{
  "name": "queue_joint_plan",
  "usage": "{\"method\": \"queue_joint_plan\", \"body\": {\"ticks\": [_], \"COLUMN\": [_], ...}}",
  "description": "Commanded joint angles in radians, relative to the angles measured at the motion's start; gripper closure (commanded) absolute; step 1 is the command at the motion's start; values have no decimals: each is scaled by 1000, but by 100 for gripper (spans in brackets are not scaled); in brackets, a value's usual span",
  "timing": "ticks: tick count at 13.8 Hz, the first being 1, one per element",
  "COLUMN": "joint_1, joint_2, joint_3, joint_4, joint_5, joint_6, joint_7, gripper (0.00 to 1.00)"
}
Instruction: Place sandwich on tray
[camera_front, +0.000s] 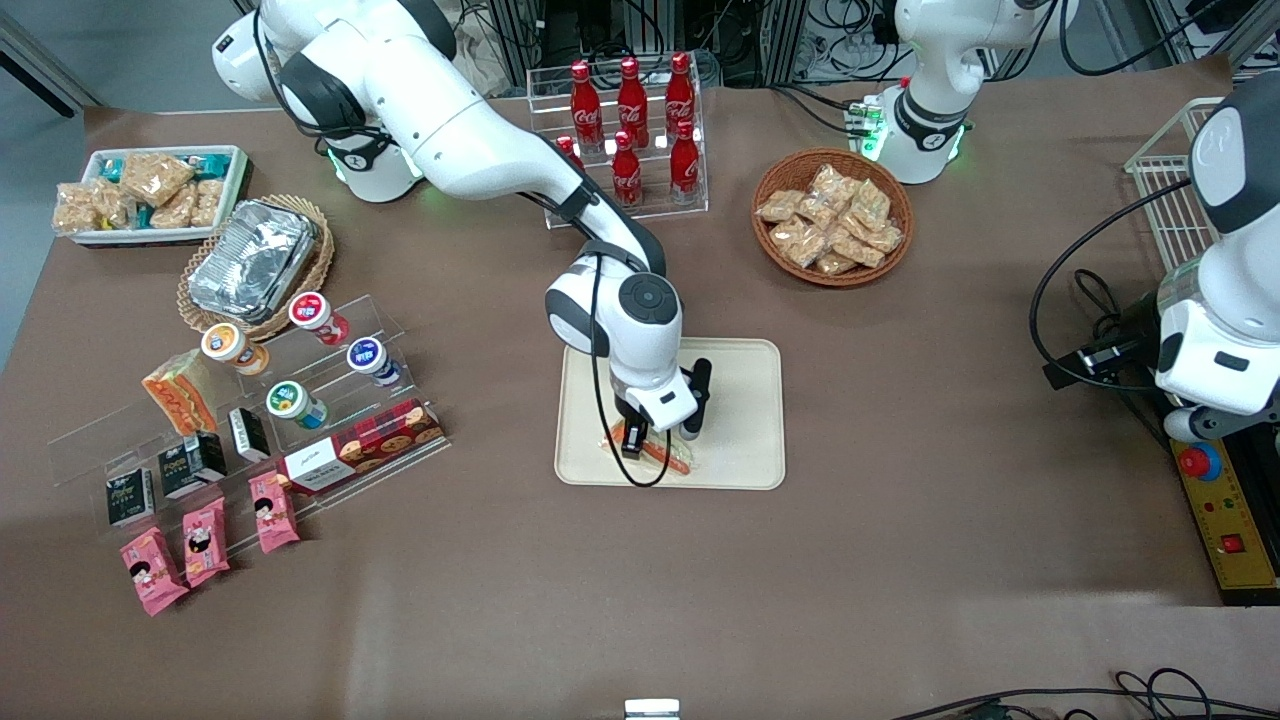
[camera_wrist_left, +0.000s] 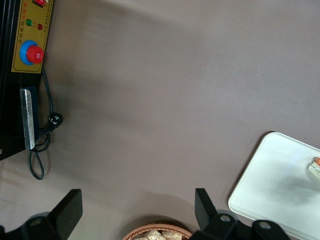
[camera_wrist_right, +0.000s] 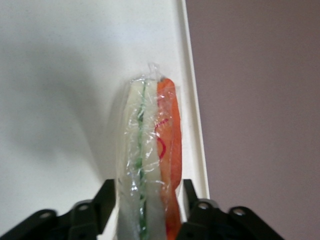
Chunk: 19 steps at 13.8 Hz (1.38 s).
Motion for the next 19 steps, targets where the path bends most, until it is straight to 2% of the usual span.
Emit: {"method": "queue_joint_plan", "body": {"ticks": [1, 4, 9, 12, 14, 16, 19], "joint_1": [-50, -87, -243, -350, -416, -467, -511], "joint_2": [-25, -90, -301, -387, -433, -473, -527], "joint_3": [7, 7, 8, 10, 7, 7, -19], "joint_4": [9, -6, -11, -11, -11, -11, -9], "joint_5": [75, 155, 258, 279, 345, 355, 329], "joint_6": [5, -59, -395, -509, -557, -566, -595], "joint_7": [-10, -5, -11, -22, -26, -20, 27], "gripper": [0, 0, 0, 0, 0, 0, 0]}}
